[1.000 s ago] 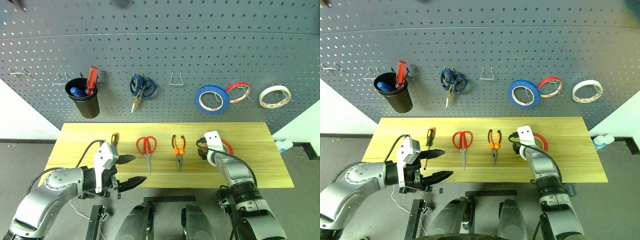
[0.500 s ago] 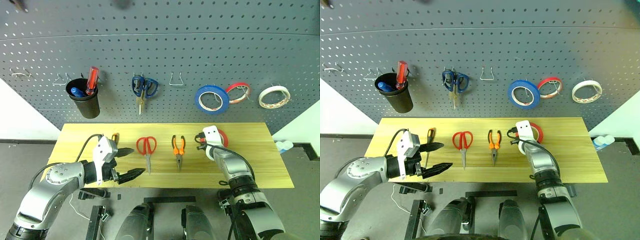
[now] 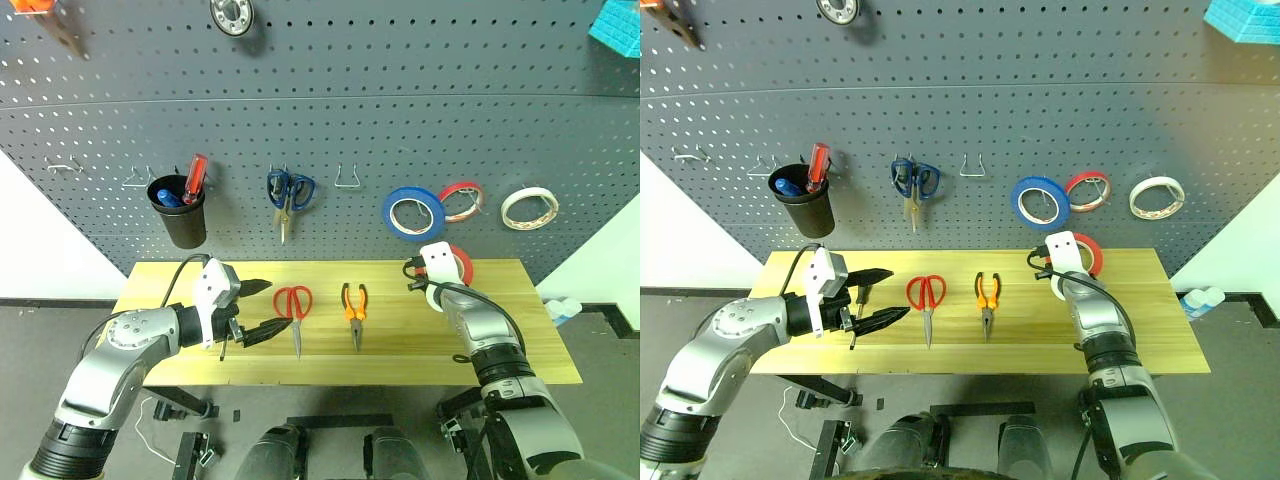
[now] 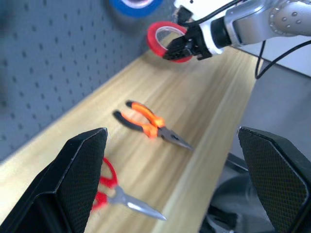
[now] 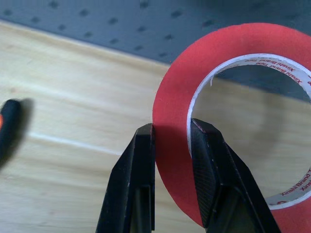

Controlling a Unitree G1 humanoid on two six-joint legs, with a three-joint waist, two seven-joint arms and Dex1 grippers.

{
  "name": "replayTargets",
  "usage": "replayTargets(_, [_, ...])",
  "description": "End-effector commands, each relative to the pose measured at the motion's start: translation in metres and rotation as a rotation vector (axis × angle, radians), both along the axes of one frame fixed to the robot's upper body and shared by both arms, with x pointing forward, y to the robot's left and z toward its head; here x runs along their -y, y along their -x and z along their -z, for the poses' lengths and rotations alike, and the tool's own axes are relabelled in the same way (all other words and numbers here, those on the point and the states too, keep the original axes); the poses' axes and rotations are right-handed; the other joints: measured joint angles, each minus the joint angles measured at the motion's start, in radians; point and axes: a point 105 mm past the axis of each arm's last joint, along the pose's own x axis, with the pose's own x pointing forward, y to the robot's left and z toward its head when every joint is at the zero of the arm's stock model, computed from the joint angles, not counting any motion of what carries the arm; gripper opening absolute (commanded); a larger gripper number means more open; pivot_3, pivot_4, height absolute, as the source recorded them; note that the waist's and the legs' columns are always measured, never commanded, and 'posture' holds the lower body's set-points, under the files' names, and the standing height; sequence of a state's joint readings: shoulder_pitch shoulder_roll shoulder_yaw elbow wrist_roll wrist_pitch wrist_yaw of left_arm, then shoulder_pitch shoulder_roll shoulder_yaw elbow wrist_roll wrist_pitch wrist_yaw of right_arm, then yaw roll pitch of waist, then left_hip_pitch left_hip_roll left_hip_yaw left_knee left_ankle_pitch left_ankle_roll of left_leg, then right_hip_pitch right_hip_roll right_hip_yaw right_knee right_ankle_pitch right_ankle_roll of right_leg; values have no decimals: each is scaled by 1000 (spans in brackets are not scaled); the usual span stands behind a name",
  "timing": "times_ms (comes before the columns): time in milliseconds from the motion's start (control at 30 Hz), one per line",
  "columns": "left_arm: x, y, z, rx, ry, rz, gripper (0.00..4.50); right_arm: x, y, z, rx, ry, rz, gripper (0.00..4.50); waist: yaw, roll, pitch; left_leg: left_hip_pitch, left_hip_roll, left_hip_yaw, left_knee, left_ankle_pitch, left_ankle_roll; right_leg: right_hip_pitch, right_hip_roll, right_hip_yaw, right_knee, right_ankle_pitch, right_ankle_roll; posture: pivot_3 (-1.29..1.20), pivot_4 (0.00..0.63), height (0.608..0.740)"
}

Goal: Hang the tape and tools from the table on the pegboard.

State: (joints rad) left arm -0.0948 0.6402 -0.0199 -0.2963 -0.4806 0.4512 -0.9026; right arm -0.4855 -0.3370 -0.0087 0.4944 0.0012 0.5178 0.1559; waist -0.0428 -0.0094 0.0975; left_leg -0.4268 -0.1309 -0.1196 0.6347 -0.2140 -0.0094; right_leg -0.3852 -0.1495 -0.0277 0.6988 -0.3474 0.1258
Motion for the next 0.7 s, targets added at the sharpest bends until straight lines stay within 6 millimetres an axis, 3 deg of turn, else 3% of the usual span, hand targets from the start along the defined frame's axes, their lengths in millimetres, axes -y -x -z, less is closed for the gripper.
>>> replayTargets(33, [2,-7,-7,52,-2,20,4500,12,3,-15,52,18,14,675,-1,1,-7,0,0,0,0,0,0,0,0,1,0,0,0,-29,0,681])
replayTargets(233, [3,-14,-8,72,-6,42,4500,30,29,-15,45,48,43,675,-2,3,-17,0,0,-1,4,-1,2,-2,0,1,1,0,-1,-63,0,681])
replayTargets(533, [2,-18,-3,67,-6,70,4500,34,75,-30,167,19,39,675,-2,8,-27,0,1,-1,10,-5,9,-1,0,2,3,0,-1,-102,0,681])
replayTargets(700, [5,-21,-3,70,-6,86,4500,33,82,-42,255,-4,27,675,-7,9,-30,0,1,-1,14,-6,9,1,0,2,3,1,-1,-112,0,681])
